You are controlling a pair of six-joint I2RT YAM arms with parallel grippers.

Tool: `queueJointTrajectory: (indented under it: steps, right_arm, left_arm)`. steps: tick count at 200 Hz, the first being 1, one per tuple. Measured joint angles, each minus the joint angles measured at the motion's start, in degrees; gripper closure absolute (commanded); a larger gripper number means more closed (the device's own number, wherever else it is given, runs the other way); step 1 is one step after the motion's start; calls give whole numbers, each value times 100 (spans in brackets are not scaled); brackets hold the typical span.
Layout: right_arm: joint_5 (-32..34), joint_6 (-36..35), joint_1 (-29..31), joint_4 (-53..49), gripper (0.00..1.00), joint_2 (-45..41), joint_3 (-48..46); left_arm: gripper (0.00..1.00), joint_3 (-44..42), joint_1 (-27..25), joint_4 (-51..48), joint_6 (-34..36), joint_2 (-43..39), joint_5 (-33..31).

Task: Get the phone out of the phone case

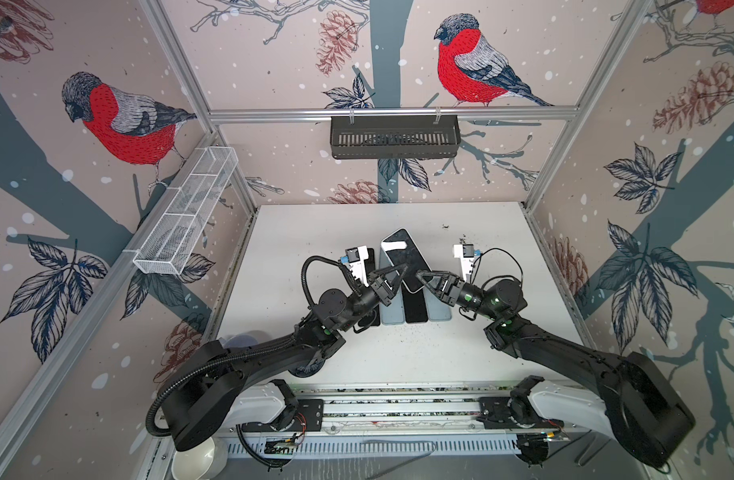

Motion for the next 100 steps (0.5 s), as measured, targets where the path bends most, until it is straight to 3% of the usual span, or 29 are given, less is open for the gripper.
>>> queueJointTrajectory:
  steps: [17, 31, 40, 53, 61, 79, 100]
  right_arm:
    - [-98, 92, 0, 234, 97, -4, 28]
    - [-151, 127, 7, 310, 99, -4, 33]
    - [-166, 144, 7, 315, 99, -4, 33]
    - [-192, 170, 4, 306, 99, -44, 31]
    - [-212, 138, 7, 291, 100, -90, 28]
    - [-240, 105, 4, 136, 100, -208, -52]
    - [-260, 79, -20, -48, 100, -358, -142]
  left_arm:
    - [100, -83, -2, 455, -256, 116, -9]
    - [99, -151, -9, 728, -363, 173, 2]
    - [86, -173, -9, 787, -417, 188, 11]
    - [52, -181, -17, 824, -431, 190, 24]
    - [40, -188, -17, 822, -356, 188, 7]
    - [26, -225, -17, 817, -328, 94, -17]
    - [25, -236, 0, 765, -317, -57, -94]
